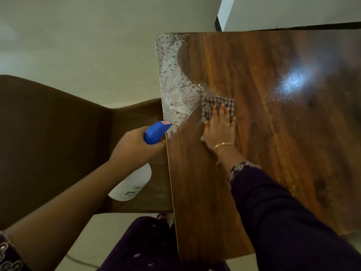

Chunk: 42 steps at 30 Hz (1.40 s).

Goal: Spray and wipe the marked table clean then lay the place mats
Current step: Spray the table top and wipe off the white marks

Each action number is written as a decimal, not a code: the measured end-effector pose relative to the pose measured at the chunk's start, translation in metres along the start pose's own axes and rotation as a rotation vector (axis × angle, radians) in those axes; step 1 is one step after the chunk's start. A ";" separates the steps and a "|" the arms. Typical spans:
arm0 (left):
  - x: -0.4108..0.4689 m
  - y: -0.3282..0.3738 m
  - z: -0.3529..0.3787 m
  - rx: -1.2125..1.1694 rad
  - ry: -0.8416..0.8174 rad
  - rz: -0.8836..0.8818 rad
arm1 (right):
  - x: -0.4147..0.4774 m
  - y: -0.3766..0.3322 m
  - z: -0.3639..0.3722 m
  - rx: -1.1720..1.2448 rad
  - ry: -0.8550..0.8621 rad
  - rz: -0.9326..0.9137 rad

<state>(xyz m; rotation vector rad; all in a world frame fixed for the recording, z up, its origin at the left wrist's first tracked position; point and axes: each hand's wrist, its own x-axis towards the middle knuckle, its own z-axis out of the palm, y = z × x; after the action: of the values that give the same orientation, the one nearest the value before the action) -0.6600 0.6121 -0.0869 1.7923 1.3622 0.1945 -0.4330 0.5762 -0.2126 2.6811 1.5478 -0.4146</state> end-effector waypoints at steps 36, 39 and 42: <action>0.021 -0.010 -0.007 -0.029 0.064 -0.091 | 0.035 -0.072 -0.011 -0.053 -0.129 -0.480; 0.027 -0.009 -0.006 -0.038 0.061 -0.100 | 0.001 -0.053 -0.002 -0.014 -0.123 -0.550; 0.035 -0.012 -0.002 -0.024 0.064 -0.122 | -0.005 -0.036 0.000 -0.014 -0.105 -0.535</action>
<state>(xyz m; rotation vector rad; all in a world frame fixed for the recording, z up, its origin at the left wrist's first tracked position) -0.6562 0.6434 -0.1066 1.6899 1.5027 0.2030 -0.4657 0.5902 -0.2075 2.1567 2.2056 -0.5356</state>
